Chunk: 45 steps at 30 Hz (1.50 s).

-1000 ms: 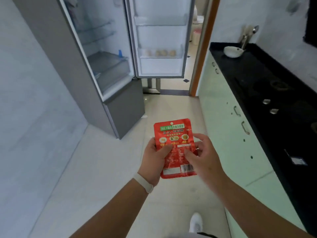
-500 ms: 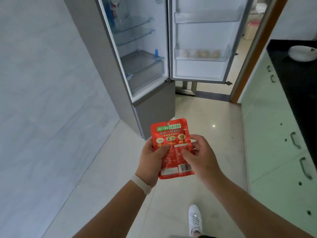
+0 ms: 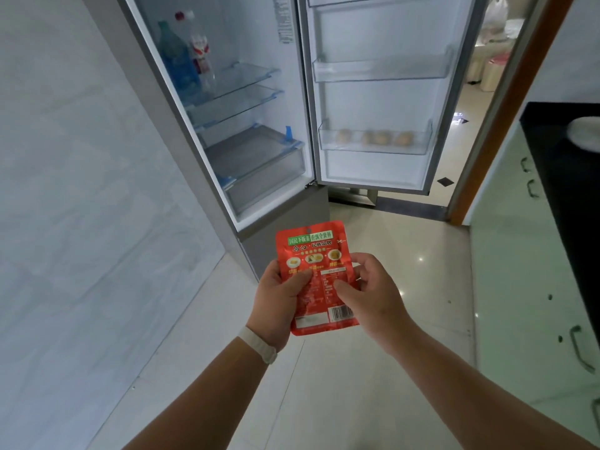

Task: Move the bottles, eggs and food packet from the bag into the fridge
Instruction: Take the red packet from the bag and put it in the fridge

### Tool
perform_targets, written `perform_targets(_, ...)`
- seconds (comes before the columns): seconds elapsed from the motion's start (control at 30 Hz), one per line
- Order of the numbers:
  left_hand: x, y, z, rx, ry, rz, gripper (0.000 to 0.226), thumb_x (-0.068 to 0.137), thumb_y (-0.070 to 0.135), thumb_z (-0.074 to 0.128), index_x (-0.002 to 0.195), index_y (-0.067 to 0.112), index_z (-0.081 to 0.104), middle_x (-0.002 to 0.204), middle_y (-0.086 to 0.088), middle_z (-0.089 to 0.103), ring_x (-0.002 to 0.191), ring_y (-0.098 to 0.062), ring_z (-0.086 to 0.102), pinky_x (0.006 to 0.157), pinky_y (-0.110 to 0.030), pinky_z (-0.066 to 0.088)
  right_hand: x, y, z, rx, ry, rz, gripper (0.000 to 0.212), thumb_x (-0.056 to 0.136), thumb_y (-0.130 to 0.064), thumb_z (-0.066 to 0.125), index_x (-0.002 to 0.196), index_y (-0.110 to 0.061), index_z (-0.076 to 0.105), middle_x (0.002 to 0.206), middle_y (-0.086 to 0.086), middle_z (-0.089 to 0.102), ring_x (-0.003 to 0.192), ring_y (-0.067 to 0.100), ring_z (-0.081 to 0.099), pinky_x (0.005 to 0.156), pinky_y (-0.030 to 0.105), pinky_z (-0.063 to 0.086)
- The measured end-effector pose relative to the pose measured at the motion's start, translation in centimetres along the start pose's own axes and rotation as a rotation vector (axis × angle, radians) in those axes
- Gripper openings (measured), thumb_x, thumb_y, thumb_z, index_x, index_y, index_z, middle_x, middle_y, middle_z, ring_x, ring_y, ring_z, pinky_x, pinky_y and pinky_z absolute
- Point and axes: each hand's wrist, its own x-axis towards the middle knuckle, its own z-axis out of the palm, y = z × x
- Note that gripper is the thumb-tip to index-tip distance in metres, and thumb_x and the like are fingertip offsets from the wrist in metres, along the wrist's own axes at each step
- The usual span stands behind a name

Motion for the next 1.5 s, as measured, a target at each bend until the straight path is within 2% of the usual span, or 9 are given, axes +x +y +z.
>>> perform_targets(0.27, 5.4, 1.7, 1.3, 0.012, 0.027, 0.033, 0.026, 0.097, 0.02, 0.06, 0.123, 0.018, 0.056, 0.107, -0.004, 0.075, 0.091, -0.029, 0.075, 0.084, -0.053, 0.059, 6.1, -0.5, -0.7, 0.038, -0.065, -0.025, 0.03, 0.09, -0.027, 0.068, 0.103, -0.042, 0.046, 0.103, -0.017, 0.065, 0.085, 0.008, 0.07, 0.066, 0.022, 0.059)
perform_targets(0.47, 11.5, 2.2, 0.6, 0.006, 0.023, 0.019, 0.024, 0.098, 0.019, 0.06, 0.121, 0.018, 0.057, 0.106, -0.004, 0.076, 0.092, -0.03, 0.074, 0.085, -0.054, 0.058, 11.8, 0.0, 0.6, 0.017, -0.079, -0.002, 0.032, 0.091, -0.025, 0.067, 0.11, -0.039, 0.046, 0.103, -0.013, 0.065, 0.086, 0.01, 0.07, 0.07, 0.026, 0.06)
perform_targets(0.6, 16.9, 2.9, -0.1, -0.033, 0.01, -0.006, 0.026, 0.097, 0.018, 0.06, 0.123, 0.015, 0.056, 0.106, -0.006, 0.076, 0.092, -0.032, 0.074, 0.085, -0.055, 0.058, 16.8, -0.2, 1.9, -0.012, -0.078, 0.013, 0.032, 0.091, -0.026, 0.067, 0.109, -0.041, 0.045, 0.101, -0.016, 0.064, 0.084, 0.007, 0.07, 0.065, 0.02, 0.058)
perform_targets(0.77, 23.8, 5.0, -1.3, -0.091, 0.001, -0.026, 0.023, 0.097, 0.016, 0.06, 0.12, 0.017, 0.057, 0.105, -0.005, 0.076, 0.091, -0.031, 0.075, 0.085, -0.055, 0.058, 24.0, -1.6, 3.8, -0.049, -0.074, 0.04, 0.033, 0.091, -0.022, 0.067, 0.108, -0.041, 0.046, 0.101, -0.014, 0.065, 0.083, 0.008, 0.07, 0.065, 0.021, 0.058)
perform_targets(0.97, 31.3, 8.3, -4.5, -0.143, 0.016, -0.03, 0.029, 0.097, 0.016, 0.06, 0.126, 0.016, 0.055, 0.11, -0.008, 0.075, 0.094, -0.035, 0.073, 0.088, -0.06, 0.056, 32.2, -3.8, 7.7, -0.081, -0.118, 0.018, 0.03, 0.091, -0.021, 0.067, 0.099, -0.042, 0.047, 0.099, -0.016, 0.064, 0.081, 0.006, 0.07, 0.061, 0.018, 0.055)
perform_targets(1.13, 36.2, 10.8, -6.4, -0.167, 0.028, -0.024, 0.028, 0.098, 0.016, 0.059, 0.125, 0.018, 0.055, 0.108, -0.008, 0.075, 0.091, -0.033, 0.074, 0.083, -0.054, 0.059, 37.7, -4.4, 10.3, -0.071, -0.136, 0.014, 0.032, 0.089, -0.02, 0.068, 0.103, -0.041, 0.048, 0.105, -0.01, 0.067, 0.086, 0.011, 0.071, 0.072, 0.03, 0.061)
perform_targets(1.27, 38.8, 11.7, -6.7, -0.174, 0.035, -0.03, 0.026, 0.099, 0.016, 0.057, 0.125, 0.018, 0.055, 0.107, -0.007, 0.076, 0.091, -0.032, 0.075, 0.077, -0.048, 0.061, 41.1, -4.2, 11.0, -0.09, -0.15, 0.015, 0.032, 0.089, -0.022, 0.068, 0.106, -0.04, 0.048, 0.104, -0.011, 0.067, 0.085, 0.009, 0.071, 0.068, 0.026, 0.06)
perform_targets(1.4, 41.7, 11.9, -7.2, -0.154, 0.075, -0.028, 0.026, 0.098, 0.015, 0.058, 0.124, 0.016, 0.056, 0.106, -0.006, 0.076, 0.09, -0.031, 0.075, 0.074, -0.045, 0.062, 44.7, -3.6, 11.7, -0.051, -0.169, 0.041, 0.034, 0.088, -0.017, 0.069, 0.11, -0.034, 0.051, 0.105, -0.007, 0.068, 0.086, 0.011, 0.072, 0.072, 0.033, 0.061)
perform_targets(1.5, 44.1, 11.5, -7.2, -0.126, 0.118, -0.04, 0.024, 0.098, 0.017, 0.057, 0.123, 0.017, 0.057, 0.104, -0.004, 0.076, 0.09, -0.028, 0.075, 0.07, -0.04, 0.062, 47.6, -2.9, 12.0, -0.049, -0.219, 0.056, 0.032, 0.088, -0.016, 0.068, 0.107, -0.035, 0.051, 0.103, -0.005, 0.069, 0.085, 0.01, 0.072, 0.071, 0.032, 0.061)
